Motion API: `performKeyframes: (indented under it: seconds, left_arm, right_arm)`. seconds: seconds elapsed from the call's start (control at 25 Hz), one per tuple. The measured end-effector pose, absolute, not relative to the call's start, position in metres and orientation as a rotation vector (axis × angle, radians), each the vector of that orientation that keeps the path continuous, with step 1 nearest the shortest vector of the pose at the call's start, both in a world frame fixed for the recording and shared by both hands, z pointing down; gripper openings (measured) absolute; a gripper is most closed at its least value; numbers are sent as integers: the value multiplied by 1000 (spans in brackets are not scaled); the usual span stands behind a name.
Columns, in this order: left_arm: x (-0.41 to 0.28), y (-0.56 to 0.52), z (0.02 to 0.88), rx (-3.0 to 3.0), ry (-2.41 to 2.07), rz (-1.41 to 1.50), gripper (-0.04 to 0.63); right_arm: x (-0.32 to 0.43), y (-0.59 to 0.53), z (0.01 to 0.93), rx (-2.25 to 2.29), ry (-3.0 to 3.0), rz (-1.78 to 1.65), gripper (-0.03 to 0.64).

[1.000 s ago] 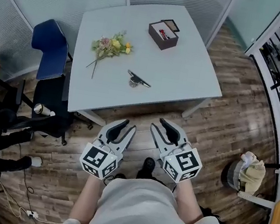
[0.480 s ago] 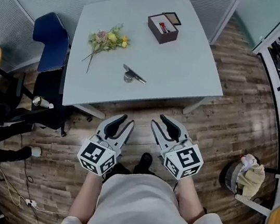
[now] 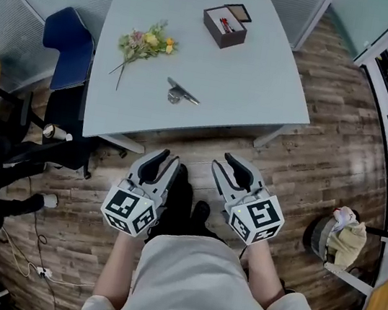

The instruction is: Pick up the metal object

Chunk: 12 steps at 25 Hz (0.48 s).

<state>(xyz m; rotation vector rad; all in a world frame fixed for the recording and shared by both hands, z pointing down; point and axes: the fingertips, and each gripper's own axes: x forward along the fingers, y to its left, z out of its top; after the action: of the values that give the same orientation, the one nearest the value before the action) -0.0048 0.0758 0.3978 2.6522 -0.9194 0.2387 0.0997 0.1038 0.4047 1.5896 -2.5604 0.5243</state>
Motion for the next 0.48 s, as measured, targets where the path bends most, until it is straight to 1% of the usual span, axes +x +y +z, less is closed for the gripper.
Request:
performKeyframes:
  seconds: [0.48]
  left_arm:
    - [13,36,419,2585,-873,196,117]
  right_arm:
    - [118,77,411,1648,-2496,536,117]
